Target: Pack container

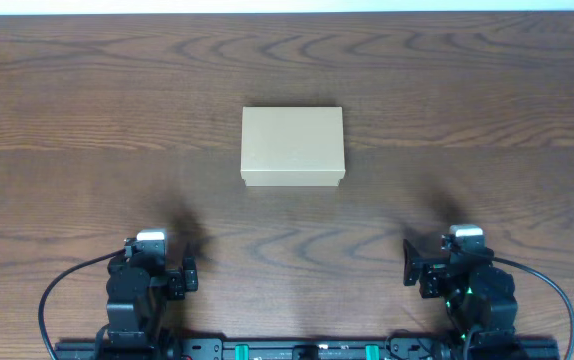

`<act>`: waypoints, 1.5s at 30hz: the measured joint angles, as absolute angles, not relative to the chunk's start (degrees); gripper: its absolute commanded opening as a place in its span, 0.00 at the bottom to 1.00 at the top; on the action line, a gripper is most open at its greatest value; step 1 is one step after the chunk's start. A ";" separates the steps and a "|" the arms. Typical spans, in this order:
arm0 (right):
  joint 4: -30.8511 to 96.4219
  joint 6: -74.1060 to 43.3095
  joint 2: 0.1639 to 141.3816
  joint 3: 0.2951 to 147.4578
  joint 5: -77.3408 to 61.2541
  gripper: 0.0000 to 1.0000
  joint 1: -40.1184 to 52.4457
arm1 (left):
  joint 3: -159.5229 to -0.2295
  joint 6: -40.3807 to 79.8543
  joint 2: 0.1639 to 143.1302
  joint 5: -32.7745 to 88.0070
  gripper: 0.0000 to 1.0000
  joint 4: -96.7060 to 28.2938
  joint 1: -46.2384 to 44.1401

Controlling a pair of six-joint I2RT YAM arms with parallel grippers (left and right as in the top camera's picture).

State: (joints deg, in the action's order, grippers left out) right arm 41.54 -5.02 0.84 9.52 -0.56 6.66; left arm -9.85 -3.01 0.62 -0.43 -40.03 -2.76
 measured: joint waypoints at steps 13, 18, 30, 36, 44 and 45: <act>41.54 -5.02 0.84 9.52 -0.58 0.99 6.66 | -9.85 -3.01 0.62 -0.43 0.95 -40.03 -2.76; 41.54 -5.04 0.84 9.52 -0.58 0.99 6.66 | -9.85 -3.03 0.62 -0.43 0.95 -40.03 -2.76; 41.54 -5.04 0.84 9.52 -0.56 0.99 6.66 | -9.85 -3.01 0.62 -0.43 0.95 -40.03 -2.76; 41.54 -5.04 0.84 9.52 -0.56 0.99 6.66 | -9.85 -3.01 0.62 -0.43 0.95 -40.03 -2.76; 41.54 -5.04 0.84 9.52 -0.56 0.99 6.66 | -9.85 -3.01 0.62 -0.43 0.95 -40.03 -2.76; 41.54 -5.04 0.84 9.52 -0.58 0.99 6.66 | -9.85 -3.01 0.62 -0.43 0.95 -40.03 -2.76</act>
